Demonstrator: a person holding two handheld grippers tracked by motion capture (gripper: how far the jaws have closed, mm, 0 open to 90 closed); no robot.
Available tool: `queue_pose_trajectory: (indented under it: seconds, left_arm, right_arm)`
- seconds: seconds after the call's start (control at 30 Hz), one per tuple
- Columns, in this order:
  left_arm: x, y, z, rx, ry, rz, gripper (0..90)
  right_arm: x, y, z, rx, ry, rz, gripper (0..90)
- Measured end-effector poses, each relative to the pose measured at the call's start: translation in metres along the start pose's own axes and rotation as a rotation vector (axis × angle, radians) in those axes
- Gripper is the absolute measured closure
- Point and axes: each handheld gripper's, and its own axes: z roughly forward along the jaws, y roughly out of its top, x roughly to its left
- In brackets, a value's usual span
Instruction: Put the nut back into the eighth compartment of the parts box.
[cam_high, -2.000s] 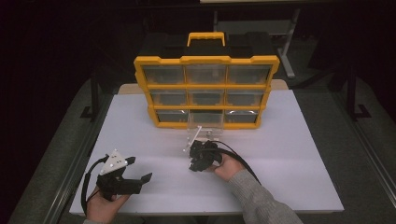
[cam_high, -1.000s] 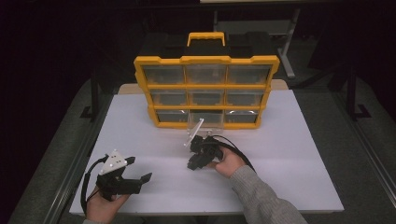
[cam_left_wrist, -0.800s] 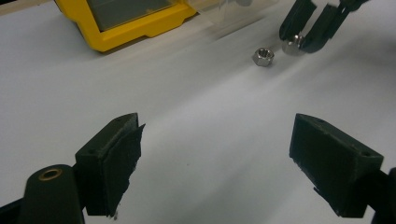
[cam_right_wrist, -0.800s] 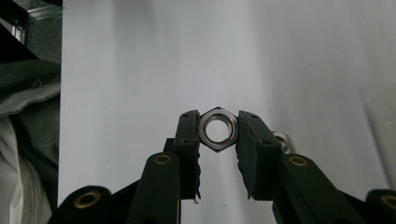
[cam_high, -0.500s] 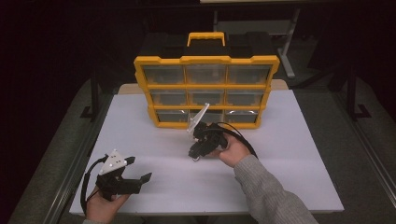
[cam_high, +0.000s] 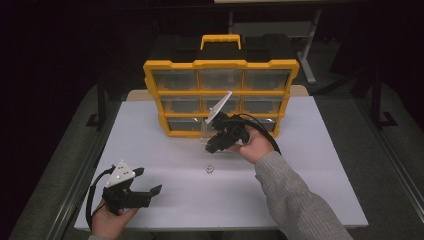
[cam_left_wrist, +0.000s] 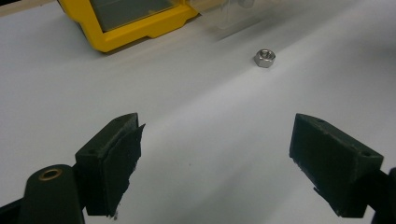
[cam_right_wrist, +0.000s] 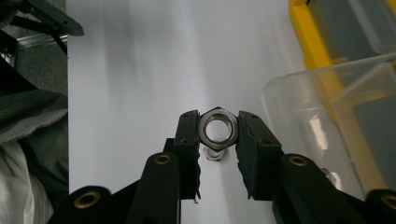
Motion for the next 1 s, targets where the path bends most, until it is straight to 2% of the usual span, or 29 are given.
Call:
queue_pose_trajectory:
  seconds: [0.07, 0.2, 0.4, 0.53, 0.6, 0.67, 1.0]
  left_arm:
    - [0.0, 0.0, 0.0, -0.003, 0.001, -0.002, 15.9]
    - [-0.001, 0.0, 0.0, -0.015, 0.0, -0.019, 15.9]
    - [0.0, 0.0, 0.0, -0.011, 0.002, -0.012, 16.0]
    - [0.0, 0.0, 0.0, -0.007, 0.002, -0.009, 15.9]
    - [-0.001, 0.0, 0.0, -0.012, 0.001, -0.013, 15.9]
    - [-0.001, 0.0, 0.0, -0.012, 0.0, -0.014, 16.0]
    - [-0.001, 0.0, 0.0, -0.014, -0.002, -0.017, 15.9]
  right_arm:
    - [-0.003, 0.002, -0.003, -0.01, 0.002, 0.011, 69.3]
    - [-0.011, 0.004, -0.012, -0.022, -0.023, 0.016, 69.3]
    - [-0.021, 0.003, -0.02, -0.025, -0.064, 0.046, 69.3]
    - [-0.029, -0.001, -0.019, -0.008, -0.082, 0.084, 69.3]
    - [-0.033, -0.002, -0.016, -0.006, -0.092, 0.077, 69.3]
    - [-0.036, -0.004, -0.015, 0.007, -0.099, 0.103, 69.3]
    - [-0.048, -0.007, -0.007, 0.021, -0.128, 0.127, 69.2]
